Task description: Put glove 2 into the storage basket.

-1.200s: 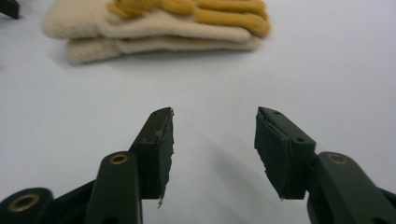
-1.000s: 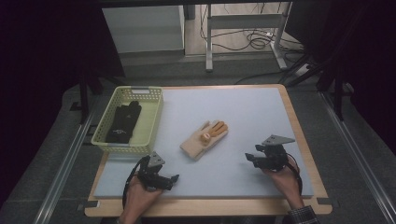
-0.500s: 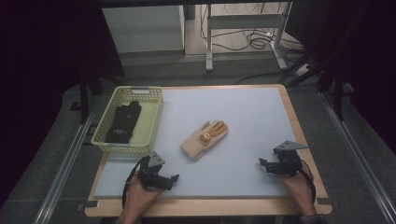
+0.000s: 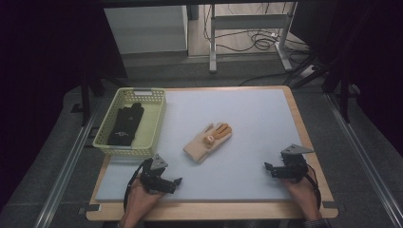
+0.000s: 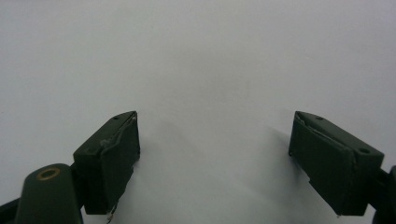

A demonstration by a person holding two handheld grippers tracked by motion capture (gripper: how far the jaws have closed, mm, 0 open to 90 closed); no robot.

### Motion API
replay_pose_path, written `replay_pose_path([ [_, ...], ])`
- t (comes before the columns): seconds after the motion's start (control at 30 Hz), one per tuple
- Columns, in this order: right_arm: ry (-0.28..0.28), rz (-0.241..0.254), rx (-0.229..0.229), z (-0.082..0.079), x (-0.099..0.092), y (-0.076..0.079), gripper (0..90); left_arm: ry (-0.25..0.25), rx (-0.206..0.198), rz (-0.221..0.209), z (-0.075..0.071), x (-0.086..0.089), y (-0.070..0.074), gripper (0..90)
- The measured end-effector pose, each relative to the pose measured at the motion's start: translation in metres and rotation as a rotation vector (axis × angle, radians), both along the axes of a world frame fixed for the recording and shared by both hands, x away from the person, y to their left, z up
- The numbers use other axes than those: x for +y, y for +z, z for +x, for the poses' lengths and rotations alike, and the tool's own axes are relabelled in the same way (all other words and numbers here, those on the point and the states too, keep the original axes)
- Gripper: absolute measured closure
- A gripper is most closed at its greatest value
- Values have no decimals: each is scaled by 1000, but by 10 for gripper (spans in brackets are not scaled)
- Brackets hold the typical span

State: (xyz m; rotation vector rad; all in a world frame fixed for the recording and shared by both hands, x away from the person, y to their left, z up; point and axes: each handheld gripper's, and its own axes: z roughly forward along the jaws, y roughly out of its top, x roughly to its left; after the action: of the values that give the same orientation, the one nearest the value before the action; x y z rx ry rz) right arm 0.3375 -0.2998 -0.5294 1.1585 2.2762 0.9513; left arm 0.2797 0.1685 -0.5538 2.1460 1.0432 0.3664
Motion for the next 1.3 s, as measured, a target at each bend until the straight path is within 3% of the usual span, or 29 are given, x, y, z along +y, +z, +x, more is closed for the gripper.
replay_pose_path([
  [0.2, -1, -1, -2, 0, 0, 0, 159, -9, 10, 28, 4, 3, 7, 27],
  [0.43, -1, -1, -1, 0, 0, 0, 159, -29, 4, -3, 14, -2, 28, 13],
  [0.57, -1, -1, -1, 0, 0, 0, 160, -62, 18, -20, 26, -16, 41, 4],
  [0.77, -1, -1, -1, 0, 0, 0, 159, -103, 28, 2, 48, -42, 55, 0],
  [0.93, -1, -1, -1, 0, 0, 0, 159, -129, 31, 44, 75, -64, 63, 0],
  [1.3, -1, 0, -1, 0, 0, 0, 160, -163, 92, 78, 125, -91, 54, 0],
])
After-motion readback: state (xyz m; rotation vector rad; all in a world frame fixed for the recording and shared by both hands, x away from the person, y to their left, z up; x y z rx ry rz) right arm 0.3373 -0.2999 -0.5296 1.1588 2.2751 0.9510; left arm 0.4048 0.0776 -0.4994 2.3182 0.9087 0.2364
